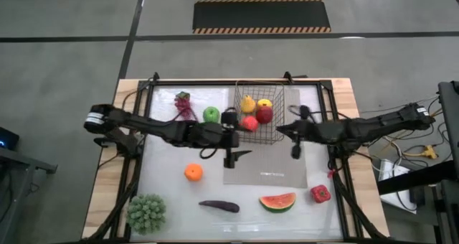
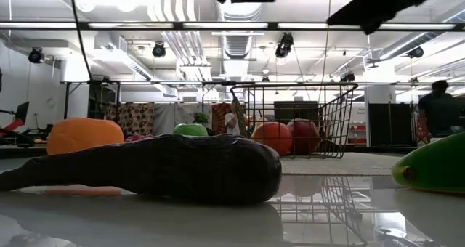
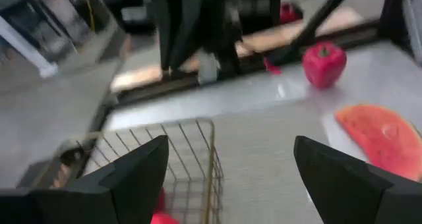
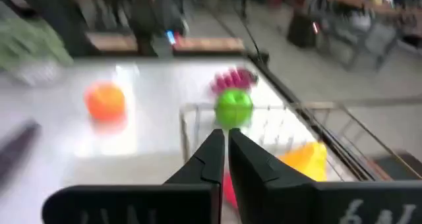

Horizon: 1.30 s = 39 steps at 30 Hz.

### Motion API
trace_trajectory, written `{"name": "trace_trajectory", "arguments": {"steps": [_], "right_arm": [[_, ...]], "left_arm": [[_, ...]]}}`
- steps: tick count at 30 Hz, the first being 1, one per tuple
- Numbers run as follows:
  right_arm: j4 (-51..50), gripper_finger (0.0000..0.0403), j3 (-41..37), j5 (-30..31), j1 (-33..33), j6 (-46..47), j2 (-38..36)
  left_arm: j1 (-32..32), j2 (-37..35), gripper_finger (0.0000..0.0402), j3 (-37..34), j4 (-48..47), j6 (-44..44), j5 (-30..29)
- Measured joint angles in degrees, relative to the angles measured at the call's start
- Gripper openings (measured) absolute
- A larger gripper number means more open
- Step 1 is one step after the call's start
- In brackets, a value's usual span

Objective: Build produce basket
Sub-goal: Put the pomegranate into the wire basket

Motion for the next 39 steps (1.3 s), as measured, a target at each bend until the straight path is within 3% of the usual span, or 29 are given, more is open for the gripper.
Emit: {"name": "trace_trajectory", "arguments": {"steps": [8,20,28,39], "right_arm": [[-22.49,0.0009,19.36,-3.29,-10.54,1.69,14.69],[-34.6,0.0008,38.32,-22.17,-32.27,-5.33,35.69],[-41.44,0.0008,44.77,-25.13,-41.92,-8.46,48.01],[-45.95,0.0008,46.41,-27.67,-44.54,-15.11,57.03]], "left_arm": [[1.41,-10.62,0.0308,-15.99,16.22,3.73,-0.37],[3.26,-19.59,0.0308,-26.55,24.4,7.68,-1.28],[3.37,-20.49,0.0308,-28.68,25.06,9.65,-1.38],[3.37,-20.46,0.0308,-28.68,24.92,9.98,-1.38]]}}
